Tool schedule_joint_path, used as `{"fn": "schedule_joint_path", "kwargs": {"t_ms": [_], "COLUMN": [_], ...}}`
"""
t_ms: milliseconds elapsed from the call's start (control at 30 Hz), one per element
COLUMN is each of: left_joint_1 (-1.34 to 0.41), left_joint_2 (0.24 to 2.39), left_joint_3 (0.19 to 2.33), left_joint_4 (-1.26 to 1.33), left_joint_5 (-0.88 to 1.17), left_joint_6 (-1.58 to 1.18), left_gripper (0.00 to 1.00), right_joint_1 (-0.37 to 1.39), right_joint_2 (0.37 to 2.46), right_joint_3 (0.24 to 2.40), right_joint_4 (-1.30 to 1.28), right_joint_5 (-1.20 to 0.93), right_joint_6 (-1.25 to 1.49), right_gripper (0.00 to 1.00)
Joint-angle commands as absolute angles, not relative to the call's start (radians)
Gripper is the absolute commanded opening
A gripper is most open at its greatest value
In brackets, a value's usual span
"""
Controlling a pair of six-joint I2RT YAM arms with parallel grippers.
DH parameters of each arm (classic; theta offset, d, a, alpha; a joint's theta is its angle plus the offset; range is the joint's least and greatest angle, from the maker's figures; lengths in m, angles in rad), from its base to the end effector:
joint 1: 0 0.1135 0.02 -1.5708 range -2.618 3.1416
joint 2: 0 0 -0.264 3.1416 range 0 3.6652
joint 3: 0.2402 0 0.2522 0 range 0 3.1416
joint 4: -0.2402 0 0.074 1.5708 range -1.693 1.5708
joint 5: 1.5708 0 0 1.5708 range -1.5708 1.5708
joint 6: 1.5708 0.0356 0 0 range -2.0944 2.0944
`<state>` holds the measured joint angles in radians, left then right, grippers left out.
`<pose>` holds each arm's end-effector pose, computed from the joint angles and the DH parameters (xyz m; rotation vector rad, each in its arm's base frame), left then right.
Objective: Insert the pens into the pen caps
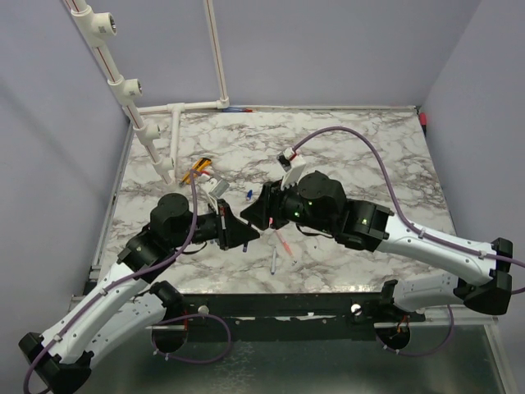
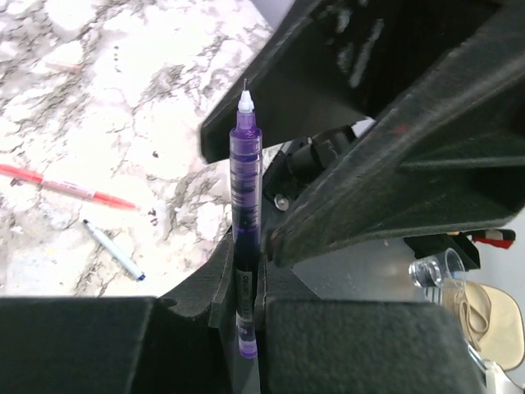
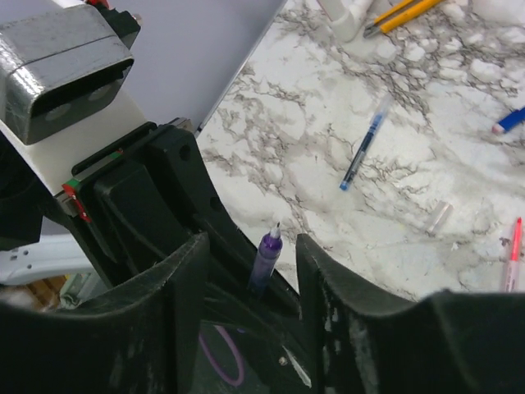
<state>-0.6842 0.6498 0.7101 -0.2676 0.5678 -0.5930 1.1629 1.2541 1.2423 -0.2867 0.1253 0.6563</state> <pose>0.1061 -0.1112 0.3265 0.5432 1.9024 -1.3823 0.1183 0.2625 0.3893 -0.4171 1.9861 1.1037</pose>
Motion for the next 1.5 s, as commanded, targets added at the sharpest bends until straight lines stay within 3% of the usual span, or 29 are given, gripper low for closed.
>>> {"fn": "schedule_joint_path", "kwargs": {"t_ms": [0, 200, 433, 1467], "left_joint_1": [-0.687, -0.687, -0.686, -0.687], "left_joint_2": [0.662, 0.673, 0.642, 0.378], "left_joint_3": [0.695, 0.702, 0.718, 0.670], "left_joint_4": [-0.305, -0.421, -0.460, -0.447], "left_joint_5": [0.473, 0.280, 0.140, -0.071], "left_joint_6": [-0.553, -0.464, -0.447, -0.460], "left_gripper": [0.00, 0.00, 0.00, 0.00], "right_joint_1": [1.167, 1.166, 1.166, 1.152], "right_joint_2": [1.218, 1.167, 1.192, 1.869], "right_joint_3": [1.247, 1.242, 1.235, 1.469], "right_joint_4": [-0.386, -0.514, -0.671, -0.598], "right_joint_5": [0.260, 0.420, 0.532, 0.326], "right_joint_6": [0.642, 0.639, 0.702, 0.798], "right_gripper": [0.53, 0.60, 0.61, 0.59]}}
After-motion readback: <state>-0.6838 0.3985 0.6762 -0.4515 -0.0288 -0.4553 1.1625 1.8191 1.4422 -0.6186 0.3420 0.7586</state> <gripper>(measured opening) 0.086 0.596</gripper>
